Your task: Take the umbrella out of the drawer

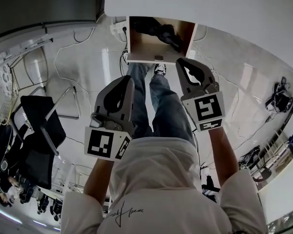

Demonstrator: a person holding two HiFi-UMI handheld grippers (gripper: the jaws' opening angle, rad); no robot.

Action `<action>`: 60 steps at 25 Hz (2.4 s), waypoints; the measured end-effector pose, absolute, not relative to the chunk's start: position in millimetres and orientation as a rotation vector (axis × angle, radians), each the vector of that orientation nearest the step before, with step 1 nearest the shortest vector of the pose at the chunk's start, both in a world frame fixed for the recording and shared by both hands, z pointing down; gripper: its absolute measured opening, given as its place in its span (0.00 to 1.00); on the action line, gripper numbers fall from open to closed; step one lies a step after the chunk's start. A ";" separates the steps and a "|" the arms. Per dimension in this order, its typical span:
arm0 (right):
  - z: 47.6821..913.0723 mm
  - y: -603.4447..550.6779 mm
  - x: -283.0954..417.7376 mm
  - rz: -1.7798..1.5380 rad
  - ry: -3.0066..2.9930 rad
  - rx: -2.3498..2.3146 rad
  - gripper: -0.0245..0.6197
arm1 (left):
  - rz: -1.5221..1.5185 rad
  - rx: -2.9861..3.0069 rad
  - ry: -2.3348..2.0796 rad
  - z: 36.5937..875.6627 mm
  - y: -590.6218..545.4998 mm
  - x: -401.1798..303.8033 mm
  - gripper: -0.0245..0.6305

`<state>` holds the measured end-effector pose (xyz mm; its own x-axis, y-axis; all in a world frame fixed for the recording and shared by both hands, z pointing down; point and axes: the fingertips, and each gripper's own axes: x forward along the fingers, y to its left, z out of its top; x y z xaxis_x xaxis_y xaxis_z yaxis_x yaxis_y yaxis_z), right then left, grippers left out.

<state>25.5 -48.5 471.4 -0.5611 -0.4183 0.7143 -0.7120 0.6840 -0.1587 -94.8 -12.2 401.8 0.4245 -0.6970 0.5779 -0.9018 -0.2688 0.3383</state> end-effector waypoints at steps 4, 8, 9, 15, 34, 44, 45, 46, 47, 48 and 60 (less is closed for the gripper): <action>485.7 -49.8 22.7 0.580 -2.224 0.869 0.06 | 0.434 2.031 -1.339 419.7 -13.4 -98.0 0.06; 497.7 -47.9 16.9 0.595 -2.221 0.869 0.06 | 0.441 2.011 -1.341 434.6 -16.2 -100.7 0.06; 500.8 -47.0 15.4 0.599 -2.220 0.868 0.06 | 0.442 2.005 -1.341 438.2 -16.4 -101.1 0.06; 520.6 -44.7 8.9 0.607 -2.210 0.865 0.06 | 0.448 1.994 -1.326 456.3 -16.1 -98.2 0.06; 603.4 -65.7 -4.3 0.583 -2.143 0.827 0.10 | 0.455 1.906 -1.303 512.5 -16.8 -112.7 0.06; 652.9 -78.1 -8.4 0.470 -2.053 0.810 0.24 | 0.423 1.893 -1.288 526.4 -22.0 -106.9 0.06; 657.9 -79.0 -8.8 0.462 -2.040 0.808 0.25 | 0.418 1.891 -1.289 526.6 -22.4 -107.0 0.06; 662.7 -80.0 -9.4 0.455 -2.029 0.806 0.26 | 0.412 1.889 -1.289 526.6 -22.7 -107.2 0.06; 667.3 -81.4 -10.0 0.446 -2.019 0.805 0.27 | 0.408 1.887 -1.289 526.8 -22.8 -107.4 0.06; 671.9 -83.0 -10.6 0.434 -2.009 0.805 0.29 | 0.403 1.883 -1.289 527.2 -22.7 -107.9 0.06; 732.9 -94.2 -17.6 0.299 -1.920 0.694 0.36 | 0.399 1.835 -1.297 538.9 -21.1 -121.0 0.06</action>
<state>-17.6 -94.2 732.9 -0.3064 -0.3336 0.8915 -0.5889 0.8023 0.0978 -121.0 -21.1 538.9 0.4154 -0.6229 0.6629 -0.8878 -0.1189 0.4446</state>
